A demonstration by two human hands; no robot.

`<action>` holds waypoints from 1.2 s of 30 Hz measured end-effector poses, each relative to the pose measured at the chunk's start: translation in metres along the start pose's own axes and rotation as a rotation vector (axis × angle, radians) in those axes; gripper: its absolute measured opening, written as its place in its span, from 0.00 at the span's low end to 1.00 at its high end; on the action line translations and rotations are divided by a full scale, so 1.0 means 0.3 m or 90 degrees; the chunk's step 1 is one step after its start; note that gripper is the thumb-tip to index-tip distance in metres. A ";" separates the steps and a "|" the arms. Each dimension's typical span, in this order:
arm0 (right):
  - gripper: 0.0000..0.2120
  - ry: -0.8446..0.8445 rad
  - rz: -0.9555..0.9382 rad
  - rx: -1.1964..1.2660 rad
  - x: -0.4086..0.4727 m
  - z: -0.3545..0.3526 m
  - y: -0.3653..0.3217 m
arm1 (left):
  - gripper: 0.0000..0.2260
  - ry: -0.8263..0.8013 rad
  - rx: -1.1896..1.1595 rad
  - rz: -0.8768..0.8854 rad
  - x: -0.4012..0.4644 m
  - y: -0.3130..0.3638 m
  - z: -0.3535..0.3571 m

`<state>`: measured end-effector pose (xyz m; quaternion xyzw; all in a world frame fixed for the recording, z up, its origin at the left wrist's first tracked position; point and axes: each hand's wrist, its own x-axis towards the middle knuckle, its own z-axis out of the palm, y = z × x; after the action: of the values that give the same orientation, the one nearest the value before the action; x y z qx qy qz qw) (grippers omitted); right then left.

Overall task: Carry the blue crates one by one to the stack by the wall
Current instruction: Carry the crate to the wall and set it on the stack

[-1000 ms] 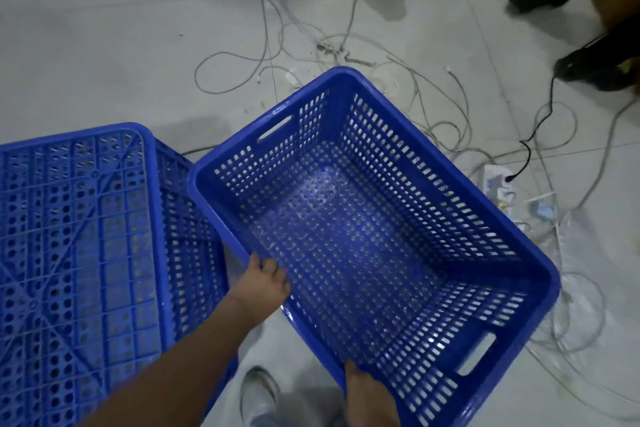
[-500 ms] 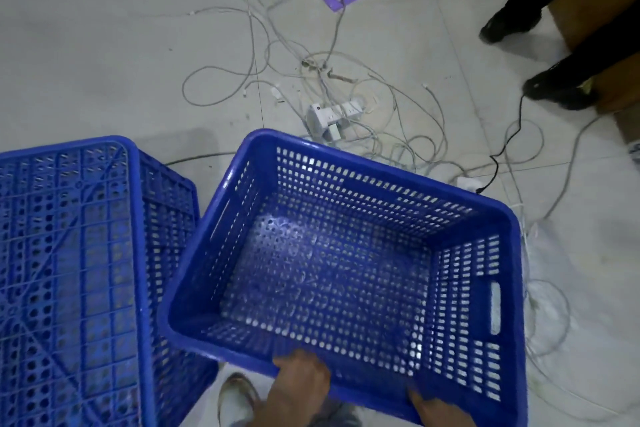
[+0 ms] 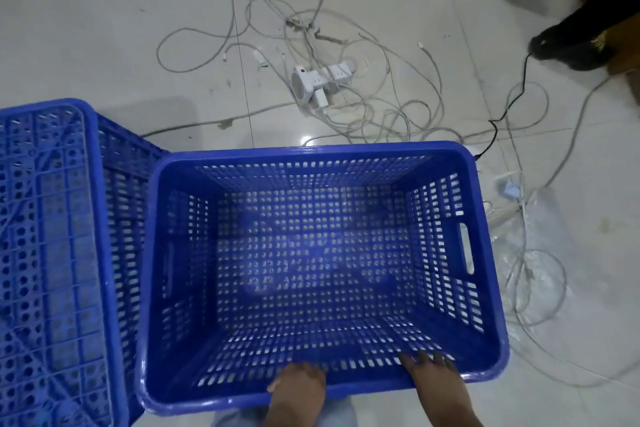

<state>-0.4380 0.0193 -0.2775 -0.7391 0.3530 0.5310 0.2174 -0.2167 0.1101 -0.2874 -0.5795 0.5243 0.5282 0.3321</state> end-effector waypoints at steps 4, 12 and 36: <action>0.29 0.055 0.015 0.046 0.054 -0.079 -0.067 | 0.20 0.042 0.003 -0.012 0.008 -0.016 0.013; 0.26 0.061 0.018 0.014 0.029 -0.050 -0.057 | 0.18 0.072 0.059 0.014 -0.007 -0.021 0.022; 0.31 0.004 0.041 0.010 0.055 -0.078 -0.083 | 0.19 0.055 0.095 -0.004 -0.063 -0.079 -0.025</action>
<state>-0.4013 0.0147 -0.2862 -0.7273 0.3813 0.5327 0.2049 -0.1898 0.1134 -0.2717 -0.5770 0.5742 0.4609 0.3534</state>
